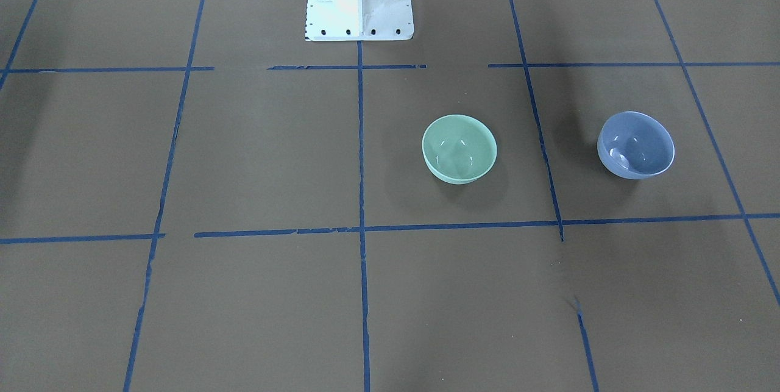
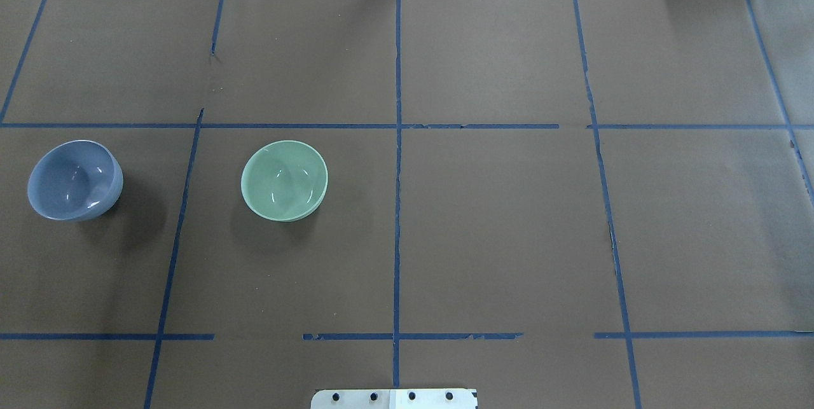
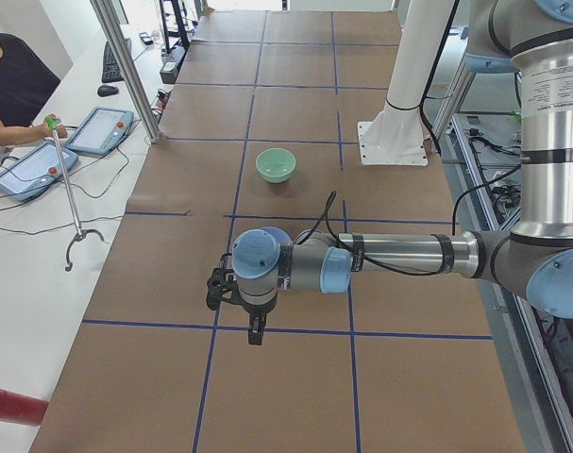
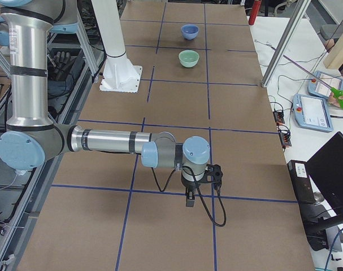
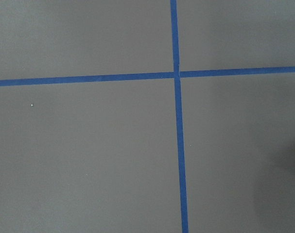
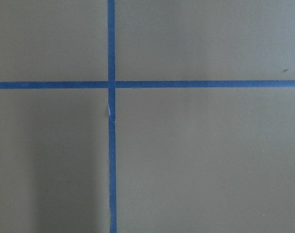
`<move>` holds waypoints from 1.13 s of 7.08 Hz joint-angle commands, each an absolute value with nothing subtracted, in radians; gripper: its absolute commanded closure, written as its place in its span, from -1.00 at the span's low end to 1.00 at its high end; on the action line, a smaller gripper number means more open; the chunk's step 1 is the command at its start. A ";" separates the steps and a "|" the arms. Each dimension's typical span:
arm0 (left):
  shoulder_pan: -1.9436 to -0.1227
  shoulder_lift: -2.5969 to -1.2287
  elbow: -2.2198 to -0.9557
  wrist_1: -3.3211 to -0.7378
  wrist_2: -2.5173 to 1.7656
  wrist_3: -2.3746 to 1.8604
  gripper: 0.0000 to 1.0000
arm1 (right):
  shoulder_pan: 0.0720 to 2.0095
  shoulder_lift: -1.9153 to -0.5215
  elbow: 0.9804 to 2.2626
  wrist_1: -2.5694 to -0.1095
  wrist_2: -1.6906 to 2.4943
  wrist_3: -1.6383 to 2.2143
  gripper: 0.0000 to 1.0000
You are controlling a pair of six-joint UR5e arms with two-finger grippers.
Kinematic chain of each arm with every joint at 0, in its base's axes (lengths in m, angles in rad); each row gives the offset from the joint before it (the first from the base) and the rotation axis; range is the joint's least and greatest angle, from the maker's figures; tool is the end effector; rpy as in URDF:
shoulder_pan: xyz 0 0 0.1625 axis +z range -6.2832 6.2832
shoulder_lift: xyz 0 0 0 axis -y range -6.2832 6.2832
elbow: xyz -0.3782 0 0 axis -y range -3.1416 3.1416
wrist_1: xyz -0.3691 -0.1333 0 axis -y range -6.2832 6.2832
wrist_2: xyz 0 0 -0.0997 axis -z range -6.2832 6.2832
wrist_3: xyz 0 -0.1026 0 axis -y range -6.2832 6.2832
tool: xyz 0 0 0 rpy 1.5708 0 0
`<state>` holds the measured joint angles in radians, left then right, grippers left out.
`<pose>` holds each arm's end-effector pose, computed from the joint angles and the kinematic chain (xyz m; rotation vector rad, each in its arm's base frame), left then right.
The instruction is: Stack blue bowl on green bowl
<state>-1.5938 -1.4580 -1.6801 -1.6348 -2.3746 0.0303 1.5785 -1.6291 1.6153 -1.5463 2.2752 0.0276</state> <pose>-0.0693 -0.4289 0.6046 0.0786 0.8018 0.0312 0.0703 -0.4470 0.6223 0.0032 -0.7045 0.0301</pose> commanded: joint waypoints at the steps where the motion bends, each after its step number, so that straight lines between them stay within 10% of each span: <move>1: -1.594 -1.456 -1.680 -1.640 -2.372 0.037 -1.00 | 1.578 -1.629 1.615 -1.546 2.275 0.028 -1.00; 8: -1.457 -1.536 -1.767 -1.757 -2.384 -0.210 -1.00 | 1.578 -1.629 1.615 -1.548 2.276 0.028 -1.00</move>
<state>-1.5373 -1.5333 -1.7535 -1.6860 -2.3834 -0.0647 1.5785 -1.6290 1.6153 -1.5476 2.2753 0.0276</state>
